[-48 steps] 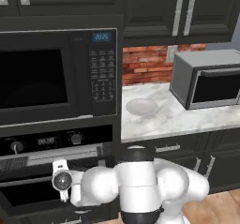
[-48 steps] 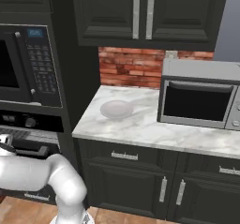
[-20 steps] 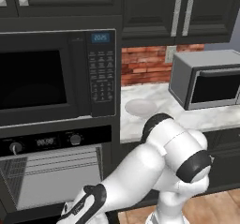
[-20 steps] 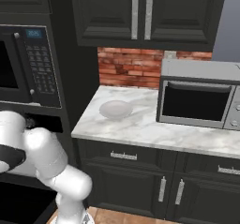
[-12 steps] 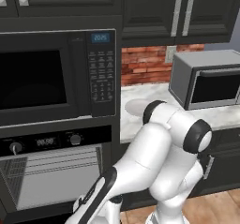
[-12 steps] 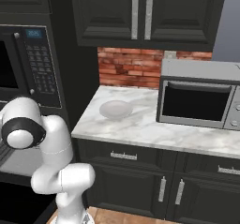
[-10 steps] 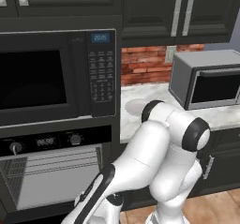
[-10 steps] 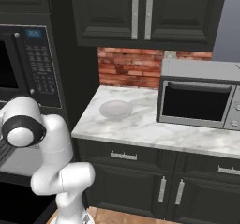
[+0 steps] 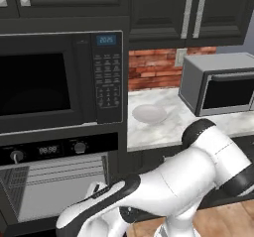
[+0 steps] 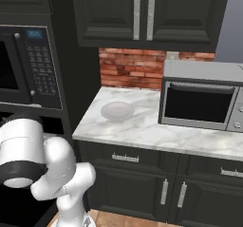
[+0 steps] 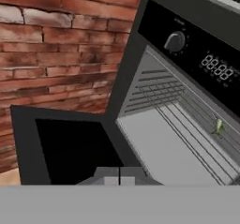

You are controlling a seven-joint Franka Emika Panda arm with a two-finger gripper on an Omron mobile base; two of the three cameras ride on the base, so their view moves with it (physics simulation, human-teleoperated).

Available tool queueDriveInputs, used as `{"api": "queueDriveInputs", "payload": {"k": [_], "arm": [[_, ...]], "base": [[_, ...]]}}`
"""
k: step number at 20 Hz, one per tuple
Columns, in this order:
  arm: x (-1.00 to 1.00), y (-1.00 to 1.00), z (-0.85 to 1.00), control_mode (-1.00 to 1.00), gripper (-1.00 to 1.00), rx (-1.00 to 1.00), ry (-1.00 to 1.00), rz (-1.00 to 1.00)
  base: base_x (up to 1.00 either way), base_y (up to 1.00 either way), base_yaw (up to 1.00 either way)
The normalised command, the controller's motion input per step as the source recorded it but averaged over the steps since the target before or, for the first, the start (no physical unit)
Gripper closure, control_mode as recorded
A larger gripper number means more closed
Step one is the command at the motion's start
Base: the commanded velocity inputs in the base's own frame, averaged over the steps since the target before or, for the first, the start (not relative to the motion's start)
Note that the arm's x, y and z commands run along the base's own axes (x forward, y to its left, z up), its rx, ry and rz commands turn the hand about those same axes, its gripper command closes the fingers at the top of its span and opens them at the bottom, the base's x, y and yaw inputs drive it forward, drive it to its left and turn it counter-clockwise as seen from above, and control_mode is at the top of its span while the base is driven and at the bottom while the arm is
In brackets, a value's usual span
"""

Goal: Take the fish from the oven and place it on the plate on the counter.

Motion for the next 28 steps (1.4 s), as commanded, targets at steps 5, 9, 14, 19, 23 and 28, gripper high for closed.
{"api": "queueDriveInputs", "payload": {"k": [5,9,14,19,23,28], "arm": [[-0.03,0.15,0.26,-1.0,1.0,0.0,-0.66,-0.6],[-0.06,0.44,0.63,-1.0,1.0,0.04,-0.4,-0.51],[-0.12,0.07,0.89,-1.0,1.0,0.06,-0.31,-0.4],[-0.39,0.0,1.0,-1.0,1.0,0.0,-0.59,-0.31],[-0.41,-0.06,1.0,-1.0,1.0,0.0,-0.6,-0.29],[-0.37,-0.17,1.0,-1.0,1.0,0.0,-0.34,-0.29]], "base": [[0.0,0.0,0.0],[0.0,0.0,0.0],[0.0,0.0,0.0],[0.0,0.0,0.0],[0.0,0.0,0.0],[0.0,0.0,0.0]]}}
